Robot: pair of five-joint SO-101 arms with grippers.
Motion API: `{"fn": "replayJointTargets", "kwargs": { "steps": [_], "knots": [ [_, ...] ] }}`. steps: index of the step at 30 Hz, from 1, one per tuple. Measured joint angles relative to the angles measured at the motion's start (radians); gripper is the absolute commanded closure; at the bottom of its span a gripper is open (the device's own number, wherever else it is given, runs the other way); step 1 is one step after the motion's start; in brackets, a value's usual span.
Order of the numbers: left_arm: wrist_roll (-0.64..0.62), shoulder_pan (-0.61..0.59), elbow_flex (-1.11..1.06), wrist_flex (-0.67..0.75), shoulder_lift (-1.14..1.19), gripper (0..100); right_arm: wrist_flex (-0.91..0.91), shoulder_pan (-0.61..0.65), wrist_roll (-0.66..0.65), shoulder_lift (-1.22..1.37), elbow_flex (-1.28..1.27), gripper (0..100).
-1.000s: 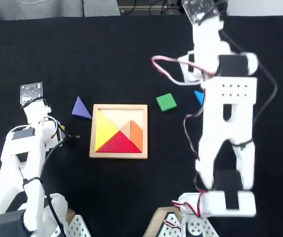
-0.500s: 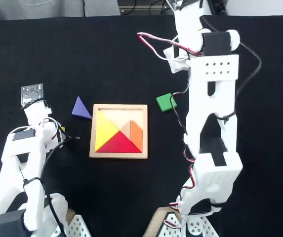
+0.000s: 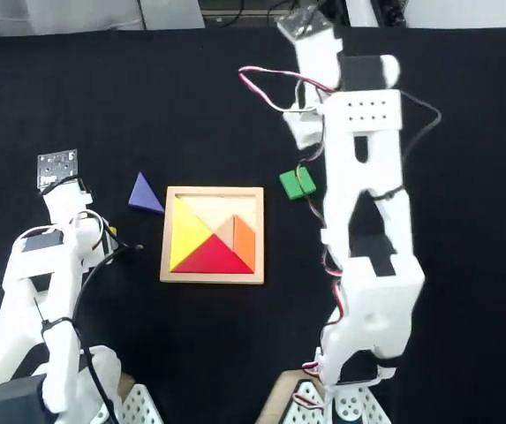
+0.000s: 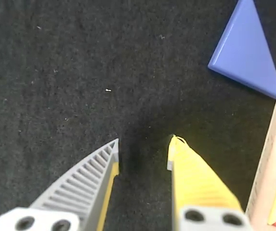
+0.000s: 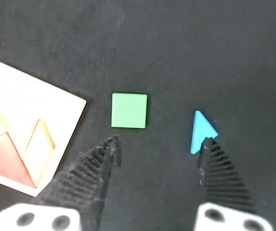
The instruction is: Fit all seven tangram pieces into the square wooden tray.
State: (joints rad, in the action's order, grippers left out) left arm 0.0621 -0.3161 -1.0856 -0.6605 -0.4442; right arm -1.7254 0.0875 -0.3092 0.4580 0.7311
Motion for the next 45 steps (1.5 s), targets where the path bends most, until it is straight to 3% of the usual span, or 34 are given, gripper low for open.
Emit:
{"fn": "replayJointTargets", "kwargs": {
  "steps": [21,39,45],
  "knots": [
    [0.0,0.0,0.0,0.0,0.0,83,0.092,0.057,-0.038,0.356,0.0,73.0],
    [0.0,0.0,0.0,0.0,0.0,83,0.106,0.057,-0.037,0.47,0.002,73.0],
    [0.0,0.0,0.0,0.0,0.0,83,0.109,0.054,-0.035,0.476,0.003,82.6]
  ]
}}
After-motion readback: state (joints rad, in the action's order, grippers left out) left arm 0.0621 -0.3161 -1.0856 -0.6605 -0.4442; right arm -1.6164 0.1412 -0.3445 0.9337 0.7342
